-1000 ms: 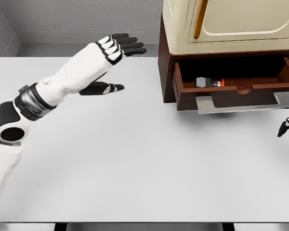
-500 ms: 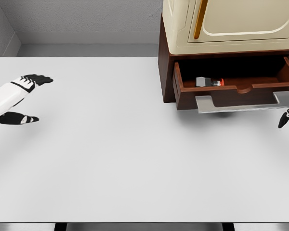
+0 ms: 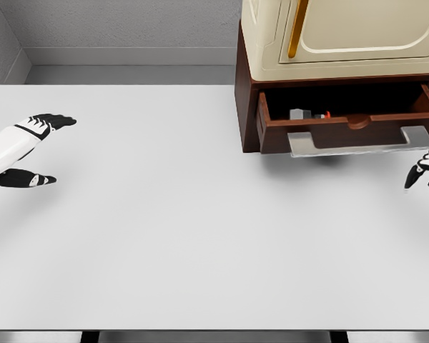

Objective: Put the switch into the drawer with left arm, and close the drawer with right arm

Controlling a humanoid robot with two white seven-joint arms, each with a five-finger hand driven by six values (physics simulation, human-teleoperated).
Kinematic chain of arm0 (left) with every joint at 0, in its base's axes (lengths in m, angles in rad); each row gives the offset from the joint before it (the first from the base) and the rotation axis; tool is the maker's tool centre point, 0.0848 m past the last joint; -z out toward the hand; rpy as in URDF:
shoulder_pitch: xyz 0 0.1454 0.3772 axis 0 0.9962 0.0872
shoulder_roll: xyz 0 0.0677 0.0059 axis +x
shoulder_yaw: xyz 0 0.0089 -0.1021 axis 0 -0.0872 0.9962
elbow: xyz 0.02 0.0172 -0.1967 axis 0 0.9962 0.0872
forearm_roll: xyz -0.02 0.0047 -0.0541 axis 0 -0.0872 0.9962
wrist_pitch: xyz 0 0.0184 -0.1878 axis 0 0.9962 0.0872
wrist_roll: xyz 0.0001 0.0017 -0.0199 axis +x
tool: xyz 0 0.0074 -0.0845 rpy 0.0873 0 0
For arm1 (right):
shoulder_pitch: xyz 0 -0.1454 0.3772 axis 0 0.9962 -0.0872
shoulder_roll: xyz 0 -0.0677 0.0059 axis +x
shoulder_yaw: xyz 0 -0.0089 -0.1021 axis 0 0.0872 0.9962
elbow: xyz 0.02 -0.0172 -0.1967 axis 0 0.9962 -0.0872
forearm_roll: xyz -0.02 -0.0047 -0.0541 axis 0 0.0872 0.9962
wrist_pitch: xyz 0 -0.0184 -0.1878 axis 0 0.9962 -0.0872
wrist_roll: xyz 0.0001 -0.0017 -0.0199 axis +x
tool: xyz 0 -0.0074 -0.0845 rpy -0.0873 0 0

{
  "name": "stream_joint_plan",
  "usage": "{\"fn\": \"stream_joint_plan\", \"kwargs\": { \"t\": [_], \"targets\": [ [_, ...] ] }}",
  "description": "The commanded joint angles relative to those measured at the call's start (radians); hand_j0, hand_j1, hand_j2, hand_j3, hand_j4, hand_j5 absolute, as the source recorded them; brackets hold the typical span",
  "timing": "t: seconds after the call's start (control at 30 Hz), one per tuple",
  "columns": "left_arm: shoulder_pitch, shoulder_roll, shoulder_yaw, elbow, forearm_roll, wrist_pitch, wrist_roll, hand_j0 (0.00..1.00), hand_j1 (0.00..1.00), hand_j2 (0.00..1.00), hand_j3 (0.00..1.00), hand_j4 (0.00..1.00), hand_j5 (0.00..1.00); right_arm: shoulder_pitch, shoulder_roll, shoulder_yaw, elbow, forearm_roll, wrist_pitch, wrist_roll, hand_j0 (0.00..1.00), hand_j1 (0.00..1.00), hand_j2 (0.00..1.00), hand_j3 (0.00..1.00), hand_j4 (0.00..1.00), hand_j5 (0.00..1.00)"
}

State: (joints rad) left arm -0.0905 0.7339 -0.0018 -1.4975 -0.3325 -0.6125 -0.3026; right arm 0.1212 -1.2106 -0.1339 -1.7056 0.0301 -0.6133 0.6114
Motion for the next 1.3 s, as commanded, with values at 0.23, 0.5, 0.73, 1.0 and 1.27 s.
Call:
{"fn": "stream_joint_plan", "kwargs": {
  "t": [0.23,0.5,0.73,1.0,1.27],
  "targets": [
    [0.000,0.002,0.000,0.010,0.007,0.002,0.000,1.00,1.00,1.00,1.00,1.00,1.00,-0.135,0.017,0.158,0.017,-0.004,0.002,-0.001,0.55,0.55,0.55,0.55,0.55,0.55],
    [0.000,0.001,0.000,0.010,0.007,0.002,0.000,1.00,1.00,1.00,1.00,1.00,1.00,-0.166,0.032,0.178,0.052,0.002,0.002,-0.001,0.55,0.55,0.55,0.55,0.55,0.55],
    [0.000,0.001,0.000,0.010,0.007,0.002,0.000,1.00,1.00,1.00,1.00,1.00,1.00,-0.209,0.046,0.207,0.054,0.004,0.002,-0.001,0.56,0.56,0.56,0.56,0.56,0.56],
    [0.000,0.002,0.000,0.010,0.007,0.002,0.000,1.00,1.00,1.00,1.00,1.00,1.00,-0.293,0.094,0.281,0.123,0.007,0.002,-0.001,0.56,0.56,0.56,0.56,0.56,0.56],
    [0.000,0.002,0.000,0.010,0.007,0.002,0.000,1.00,1.00,1.00,1.00,1.00,1.00,-0.354,0.120,0.310,0.176,0.014,0.002,-0.001,0.57,0.57,0.57,0.57,0.57,0.57]
  ]
}}
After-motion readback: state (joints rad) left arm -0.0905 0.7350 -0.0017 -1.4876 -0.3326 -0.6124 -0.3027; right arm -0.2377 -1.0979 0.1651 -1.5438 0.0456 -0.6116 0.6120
